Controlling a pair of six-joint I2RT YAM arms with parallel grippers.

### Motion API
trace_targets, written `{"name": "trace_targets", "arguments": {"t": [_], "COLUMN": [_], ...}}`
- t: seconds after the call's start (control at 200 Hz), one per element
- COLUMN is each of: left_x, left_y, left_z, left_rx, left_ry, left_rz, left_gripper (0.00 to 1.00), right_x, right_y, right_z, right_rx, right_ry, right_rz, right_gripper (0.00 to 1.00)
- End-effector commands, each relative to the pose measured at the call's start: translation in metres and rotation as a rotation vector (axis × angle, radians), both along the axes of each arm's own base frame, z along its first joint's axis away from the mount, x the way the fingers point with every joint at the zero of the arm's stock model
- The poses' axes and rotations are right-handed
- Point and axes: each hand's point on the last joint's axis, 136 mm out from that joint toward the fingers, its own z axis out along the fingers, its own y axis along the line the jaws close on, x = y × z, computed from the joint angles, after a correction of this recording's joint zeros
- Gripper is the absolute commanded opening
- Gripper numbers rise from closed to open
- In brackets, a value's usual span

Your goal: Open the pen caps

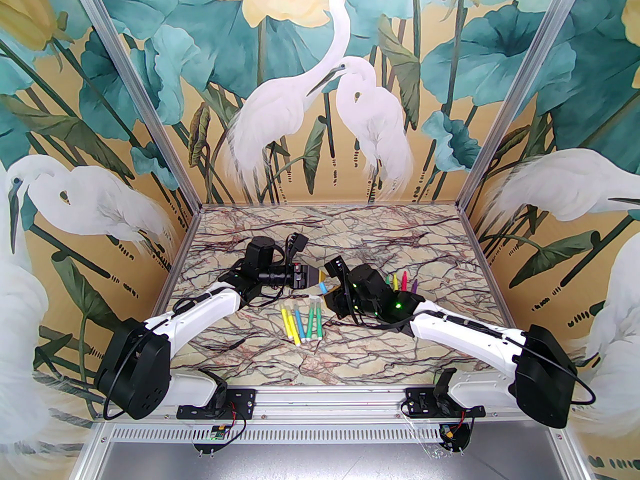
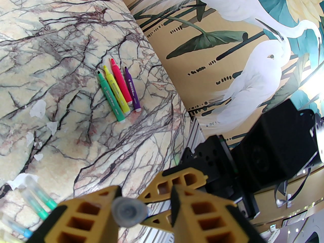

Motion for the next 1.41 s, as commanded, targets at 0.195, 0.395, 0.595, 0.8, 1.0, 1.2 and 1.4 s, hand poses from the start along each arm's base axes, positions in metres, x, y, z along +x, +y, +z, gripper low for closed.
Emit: {"name": "trace_targets", "arguments": {"t": [0.195,0.395,0.595,0.8,1.0,1.2,1.4], "left_x": [0.010,0.012,0.010,0.004,0.000,-0.002,0.002], "left_y": [-0.006,-0.008,-0.010,-0.011,-0.013,-0.013,-0.011], "left_z": [0.007,0.005,0.007,0.012,0.020,0.022,0.018], "left_rx": [0.005,0.003,-0.014,-0.042,-0.075,-0.086,-0.066], "left_ry": [-0.027,-0.011,0.002,0.007,0.001,-0.004,-0.001], "left_rz": [0.006,0.003,-0.013,-0.041,-0.065,-0.069,-0.038], "left_gripper": [0.22,0.13,0.07,0.07,0.07,0.07,0.06], "right_x": [-0.001,0.001,0.004,0.006,0.007,0.006,0.004], "right_y": [0.010,0.008,0.007,0.009,0.011,0.011,0.009], "right_z": [0.007,0.006,0.002,-0.003,-0.005,-0.005,-0.007], "right_rx": [0.016,0.011,0.016,0.016,0.017,0.021,0.013], "right_ry": [-0.013,-0.023,-0.028,-0.020,-0.017,-0.015,-0.010], "right_rz": [0.033,0.019,0.002,-0.001,-0.002,0.000,0.005], "right_gripper": [0.11,0.23,0.44,0.48,0.48,0.39,0.22]}}
